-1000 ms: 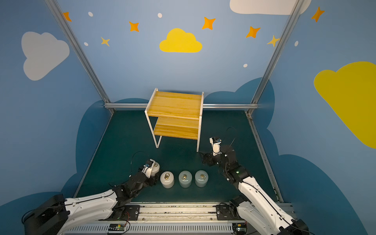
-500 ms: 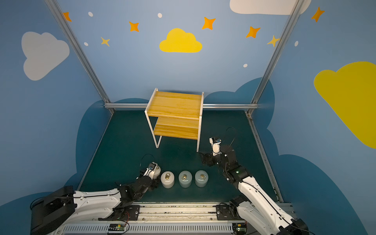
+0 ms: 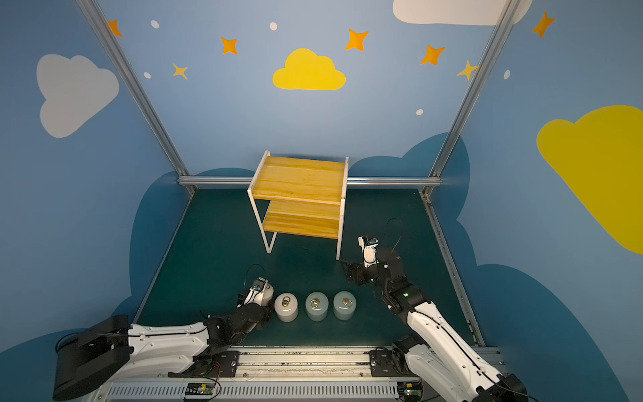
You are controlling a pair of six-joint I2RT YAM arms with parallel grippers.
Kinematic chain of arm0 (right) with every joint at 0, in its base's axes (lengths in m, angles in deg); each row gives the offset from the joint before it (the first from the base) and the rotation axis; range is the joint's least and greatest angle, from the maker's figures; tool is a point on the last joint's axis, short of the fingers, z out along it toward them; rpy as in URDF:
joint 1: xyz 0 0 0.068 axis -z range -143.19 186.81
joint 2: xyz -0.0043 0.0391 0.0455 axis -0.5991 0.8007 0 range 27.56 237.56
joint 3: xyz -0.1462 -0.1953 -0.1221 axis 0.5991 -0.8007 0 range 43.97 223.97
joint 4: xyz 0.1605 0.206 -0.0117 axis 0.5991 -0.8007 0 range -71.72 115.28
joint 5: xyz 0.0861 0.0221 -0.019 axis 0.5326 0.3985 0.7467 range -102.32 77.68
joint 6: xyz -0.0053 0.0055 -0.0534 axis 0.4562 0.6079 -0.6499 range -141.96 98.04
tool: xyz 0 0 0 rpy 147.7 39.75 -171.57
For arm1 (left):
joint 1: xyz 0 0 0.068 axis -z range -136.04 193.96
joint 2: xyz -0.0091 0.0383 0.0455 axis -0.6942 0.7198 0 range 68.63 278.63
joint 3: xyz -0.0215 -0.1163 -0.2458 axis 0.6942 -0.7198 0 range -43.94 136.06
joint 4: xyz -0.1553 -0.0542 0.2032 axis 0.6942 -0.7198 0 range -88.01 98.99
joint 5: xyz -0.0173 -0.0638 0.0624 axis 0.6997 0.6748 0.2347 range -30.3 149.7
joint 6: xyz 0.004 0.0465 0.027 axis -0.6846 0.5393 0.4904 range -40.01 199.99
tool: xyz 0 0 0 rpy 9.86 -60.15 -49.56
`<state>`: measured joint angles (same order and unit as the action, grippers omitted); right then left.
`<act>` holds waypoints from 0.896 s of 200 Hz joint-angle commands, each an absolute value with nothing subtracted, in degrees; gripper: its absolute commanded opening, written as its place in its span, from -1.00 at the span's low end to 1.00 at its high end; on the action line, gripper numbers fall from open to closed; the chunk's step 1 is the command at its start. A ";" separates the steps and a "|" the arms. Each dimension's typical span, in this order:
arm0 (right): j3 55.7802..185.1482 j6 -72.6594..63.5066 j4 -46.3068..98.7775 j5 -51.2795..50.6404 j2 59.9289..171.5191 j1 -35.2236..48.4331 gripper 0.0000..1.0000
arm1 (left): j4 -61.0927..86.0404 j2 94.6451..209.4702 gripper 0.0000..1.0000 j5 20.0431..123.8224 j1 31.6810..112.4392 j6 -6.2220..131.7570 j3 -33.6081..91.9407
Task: Remove the tea canisters from the shelf
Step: Place the tea canister at the center of the board.
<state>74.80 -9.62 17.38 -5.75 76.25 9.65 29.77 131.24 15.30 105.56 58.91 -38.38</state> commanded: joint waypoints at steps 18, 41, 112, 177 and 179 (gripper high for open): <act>74.14 -10.18 18.07 -5.47 75.53 9.90 0.79 | 28.84 132.17 0.22 12.92 106.83 53.78 -37.43; 74.21 -10.22 18.07 -5.43 75.52 9.98 0.79 | 27.57 131.78 0.27 12.21 107.49 53.18 -37.20; 74.17 -10.10 18.23 -5.27 75.56 9.91 0.79 | 21.48 128.56 0.54 11.75 108.48 49.36 -36.73; 74.01 -10.03 18.25 -5.29 75.28 9.99 0.79 | 17.07 127.03 0.63 11.52 109.60 46.31 -36.28; 74.01 -10.01 18.25 -5.29 75.28 10.02 0.79 | 16.97 126.95 0.63 11.49 109.68 46.19 -36.22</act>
<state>74.80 -9.62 17.38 -5.68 76.18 9.72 20.54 127.43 12.18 109.02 48.22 -37.63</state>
